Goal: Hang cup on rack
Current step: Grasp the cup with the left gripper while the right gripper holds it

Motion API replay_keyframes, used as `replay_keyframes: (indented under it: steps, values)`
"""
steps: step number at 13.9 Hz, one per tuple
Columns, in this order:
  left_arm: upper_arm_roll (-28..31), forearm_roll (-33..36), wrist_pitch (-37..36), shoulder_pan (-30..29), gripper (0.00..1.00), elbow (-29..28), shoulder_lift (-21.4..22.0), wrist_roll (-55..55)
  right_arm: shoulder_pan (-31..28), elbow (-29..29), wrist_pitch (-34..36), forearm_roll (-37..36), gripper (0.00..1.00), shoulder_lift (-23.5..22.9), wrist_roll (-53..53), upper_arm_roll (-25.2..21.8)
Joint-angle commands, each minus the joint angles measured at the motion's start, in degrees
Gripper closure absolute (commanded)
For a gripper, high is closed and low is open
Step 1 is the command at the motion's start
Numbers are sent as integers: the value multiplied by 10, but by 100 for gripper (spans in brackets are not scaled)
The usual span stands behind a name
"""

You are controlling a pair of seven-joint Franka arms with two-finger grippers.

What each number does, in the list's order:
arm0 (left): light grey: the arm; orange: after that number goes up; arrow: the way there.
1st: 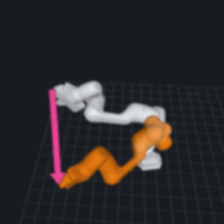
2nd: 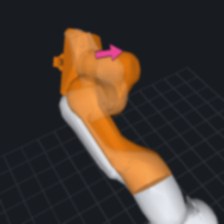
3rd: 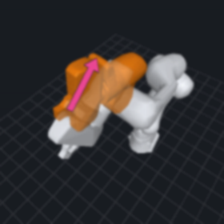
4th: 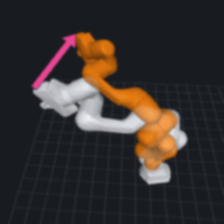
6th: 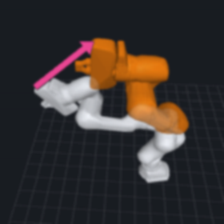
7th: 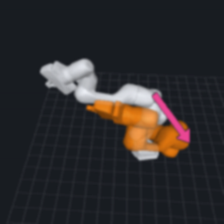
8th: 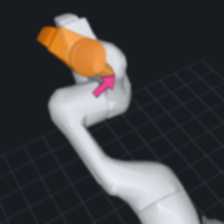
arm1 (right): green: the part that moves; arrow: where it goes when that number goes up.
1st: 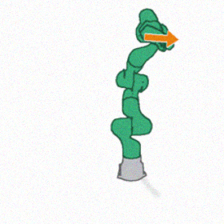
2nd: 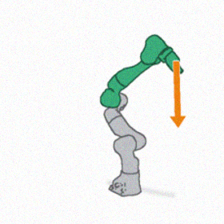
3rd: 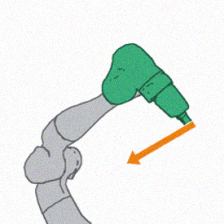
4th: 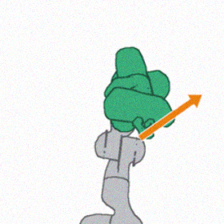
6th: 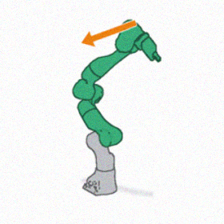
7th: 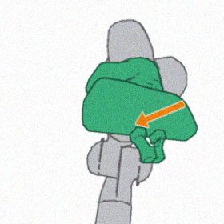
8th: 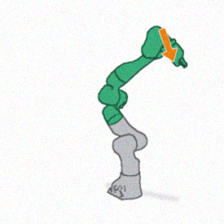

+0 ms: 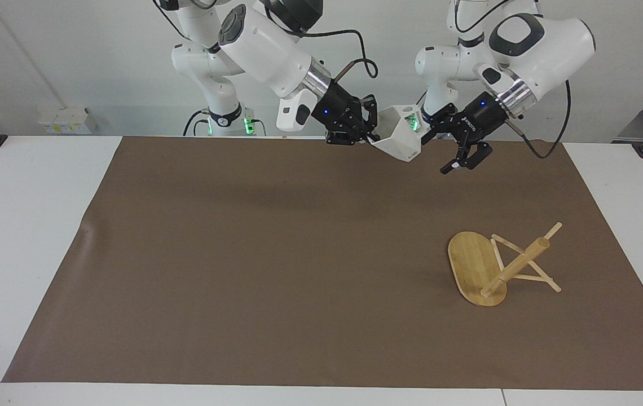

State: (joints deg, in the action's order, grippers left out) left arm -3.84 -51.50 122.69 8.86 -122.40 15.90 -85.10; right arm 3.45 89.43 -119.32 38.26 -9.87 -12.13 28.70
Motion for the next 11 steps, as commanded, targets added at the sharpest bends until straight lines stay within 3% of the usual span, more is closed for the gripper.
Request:
replay_keyframes:
  steps: [1,4,10,11]
  values:
    - [6,-40,61,47,0,-35,23,-16,-2,-9,-9,2,100,-9,-11,8]
    - [6,-64,103,76,0,-44,25,-16,-1,-9,-8,1,100,-9,-11,8]
    - [5,-99,103,78,0,-42,25,-16,-1,-8,-3,1,100,-9,-12,8]
    - [6,-99,102,78,6,-40,26,-16,-1,-8,-2,1,100,-9,-12,8]
